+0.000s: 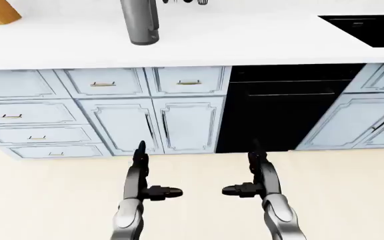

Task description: Press the button to open the lid of the electric kettle.

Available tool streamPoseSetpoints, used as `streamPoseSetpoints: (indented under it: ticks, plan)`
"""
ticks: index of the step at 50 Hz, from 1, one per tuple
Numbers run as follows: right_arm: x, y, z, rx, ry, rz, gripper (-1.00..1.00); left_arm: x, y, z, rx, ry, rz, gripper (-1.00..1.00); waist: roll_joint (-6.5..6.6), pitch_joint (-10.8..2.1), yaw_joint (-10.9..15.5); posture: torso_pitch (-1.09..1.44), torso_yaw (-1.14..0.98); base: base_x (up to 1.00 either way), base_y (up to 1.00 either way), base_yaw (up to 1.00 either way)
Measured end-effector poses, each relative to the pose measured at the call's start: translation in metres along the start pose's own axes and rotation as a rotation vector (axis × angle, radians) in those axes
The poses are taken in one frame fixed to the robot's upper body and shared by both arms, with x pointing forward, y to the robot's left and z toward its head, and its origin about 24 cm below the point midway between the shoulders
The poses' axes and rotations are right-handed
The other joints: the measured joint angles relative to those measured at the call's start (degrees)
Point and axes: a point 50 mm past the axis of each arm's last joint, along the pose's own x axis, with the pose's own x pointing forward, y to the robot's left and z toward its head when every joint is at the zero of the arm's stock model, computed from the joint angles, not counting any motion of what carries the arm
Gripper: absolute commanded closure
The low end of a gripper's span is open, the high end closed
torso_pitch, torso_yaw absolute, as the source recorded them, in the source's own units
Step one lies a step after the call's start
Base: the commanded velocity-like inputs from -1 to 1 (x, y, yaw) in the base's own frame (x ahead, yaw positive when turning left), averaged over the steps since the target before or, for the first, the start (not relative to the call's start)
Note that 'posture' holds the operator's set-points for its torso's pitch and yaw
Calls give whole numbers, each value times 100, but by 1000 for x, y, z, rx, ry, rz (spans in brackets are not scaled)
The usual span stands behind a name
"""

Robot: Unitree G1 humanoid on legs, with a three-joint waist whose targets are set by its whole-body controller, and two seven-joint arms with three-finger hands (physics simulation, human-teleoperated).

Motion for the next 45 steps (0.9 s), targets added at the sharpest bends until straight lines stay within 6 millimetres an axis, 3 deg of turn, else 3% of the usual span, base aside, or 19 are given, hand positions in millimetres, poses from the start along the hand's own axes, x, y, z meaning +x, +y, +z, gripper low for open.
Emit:
streamPoseSetpoints:
  ticks: [1, 3, 5, 8, 14, 20, 23, 26, 36, 45]
  plan:
    - [0, -1, 6, -3, -18, 6, -100, 1, 2, 6, 9, -15, 3, -100, -24, -42, -6, 0, 0, 0, 0, 0]
    - [6, -3, 31, -5, -110, 12, -100, 6, 8, 32, 27, -97, 25, -100, -20, -292, 18, 0, 0, 0, 0, 0]
    - [10, -8, 44, 5, -153, 5, -100, 6, 13, 44, 37, -134, 47, -100, -55, -198, 25, 0, 0, 0, 0, 0]
    - [14, -18, 51, 11, -155, -20, -100, 4, 16, 42, 46, -104, 46, -100, -32, -331, 43, 0, 0, 0, 0, 0]
    - [15, -28, 73, 33, -165, -43, -100, 2, 24, 53, 51, -104, 44, -100, -26, -339, 45, 0, 0, 0, 0, 0]
    - [18, -44, 126, 49, -265, -77, -100, -2, 44, 96, 86, -204, 94, -100, -32, -387, 52, 0, 0, 0, 0, 0]
    - [19, -54, 141, 53, -301, -106, -100, -7, 54, 119, 116, -260, 125, -100, -45, -424, 53, 0, 0, 0, 0, 0]
    - [20, -60, 149, 58, -300, -121, -100, -12, 65, 136, 127, -295, 164, -100, -29, -414, 44, 0, 0, 0, 0, 0]
    - [27, -80, 181, 73, -337, -150, -100, -21, 82, 159, 132, -304, 203, -100, -30, -285, 43, 0, 0, 0, 0, 0]
    - [23, -96, 208, 67, -399, -185, -100, -30, 94, 182, 145, -355, 242, -100, -28, -258, 49, 0, 0, 0, 0, 0]
